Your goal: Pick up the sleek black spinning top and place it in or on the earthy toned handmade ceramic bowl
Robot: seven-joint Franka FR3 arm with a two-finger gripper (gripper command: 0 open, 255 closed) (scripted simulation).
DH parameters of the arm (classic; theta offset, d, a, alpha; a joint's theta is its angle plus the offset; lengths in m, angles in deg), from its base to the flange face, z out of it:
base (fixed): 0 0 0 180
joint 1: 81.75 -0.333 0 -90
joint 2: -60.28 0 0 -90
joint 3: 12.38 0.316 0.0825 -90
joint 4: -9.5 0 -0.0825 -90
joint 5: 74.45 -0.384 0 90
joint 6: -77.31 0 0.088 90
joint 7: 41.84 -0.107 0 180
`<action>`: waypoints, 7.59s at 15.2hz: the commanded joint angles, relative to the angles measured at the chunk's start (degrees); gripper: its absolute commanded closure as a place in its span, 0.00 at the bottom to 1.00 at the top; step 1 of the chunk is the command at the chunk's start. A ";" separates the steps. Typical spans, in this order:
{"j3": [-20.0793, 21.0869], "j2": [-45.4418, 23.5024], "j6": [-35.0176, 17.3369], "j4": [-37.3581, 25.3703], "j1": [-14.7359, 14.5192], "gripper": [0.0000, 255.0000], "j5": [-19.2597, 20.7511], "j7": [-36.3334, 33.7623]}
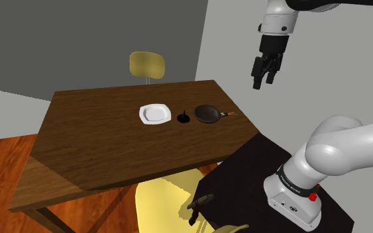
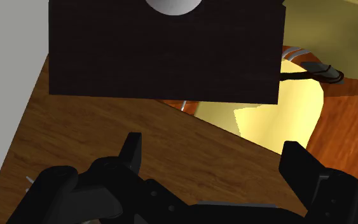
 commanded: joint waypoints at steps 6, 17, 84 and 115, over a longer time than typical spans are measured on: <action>0.51 -10.27 -8.33 -0.88 -0.49 0.00 0.07 0.47; 1.55 -35.32 -22.09 -9.85 -1.31 0.00 0.64 1.02; 5.66 -65.63 -72.48 -6.93 1.97 0.00 -7.83 3.54; 5.12 -55.76 -63.11 -6.47 1.77 1.00 -6.74 1.86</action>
